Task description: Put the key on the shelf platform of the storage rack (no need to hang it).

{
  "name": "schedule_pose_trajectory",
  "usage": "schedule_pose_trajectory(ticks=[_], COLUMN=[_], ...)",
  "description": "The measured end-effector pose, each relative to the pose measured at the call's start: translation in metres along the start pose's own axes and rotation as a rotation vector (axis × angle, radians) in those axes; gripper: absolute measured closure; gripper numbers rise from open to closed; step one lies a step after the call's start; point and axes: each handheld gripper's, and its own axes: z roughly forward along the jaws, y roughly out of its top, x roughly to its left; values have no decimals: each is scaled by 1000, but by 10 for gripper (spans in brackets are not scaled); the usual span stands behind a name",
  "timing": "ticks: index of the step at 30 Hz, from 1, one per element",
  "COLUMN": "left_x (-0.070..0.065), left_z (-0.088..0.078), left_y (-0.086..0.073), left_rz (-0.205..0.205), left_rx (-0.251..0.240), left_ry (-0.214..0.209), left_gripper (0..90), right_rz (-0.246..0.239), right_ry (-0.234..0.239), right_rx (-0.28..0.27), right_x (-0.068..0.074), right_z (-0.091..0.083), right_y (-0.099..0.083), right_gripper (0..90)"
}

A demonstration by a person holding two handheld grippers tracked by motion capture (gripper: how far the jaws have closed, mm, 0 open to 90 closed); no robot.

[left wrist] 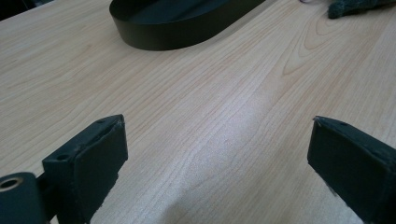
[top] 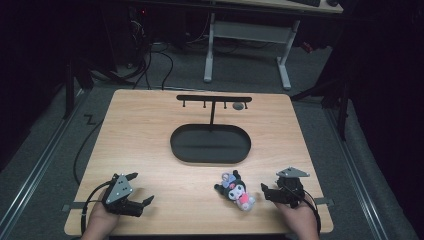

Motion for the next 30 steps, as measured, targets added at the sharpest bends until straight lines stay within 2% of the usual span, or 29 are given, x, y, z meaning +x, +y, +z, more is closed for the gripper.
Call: schedule_pose_trajectory(ticks=[3, 7, 17, 20, 30], left_x=[0, -1, -1, 0, 0], left_z=[0, 0, -1, -1, 0], left_y=[0, 0, 0, 0, 0], left_rz=[1, 2, 3, 0, 1], left_rx=[-1, -3, -4, -9, -9], left_ry=[1, 1, -1, 1, 0], left_gripper=[55, 55, 55, 55, 55], right_rz=[-13, -27, -59, -81, -79], right_ry=[3, 14, 20, 18, 25], right_rx=[14, 77, 146, 186, 264], right_x=[1, 3, 6, 5, 2], right_z=[-1, -1, 3, 2, 0], right_y=[1, 2, 8, 13, 23], right_gripper=[216, 216, 219, 216, 212])
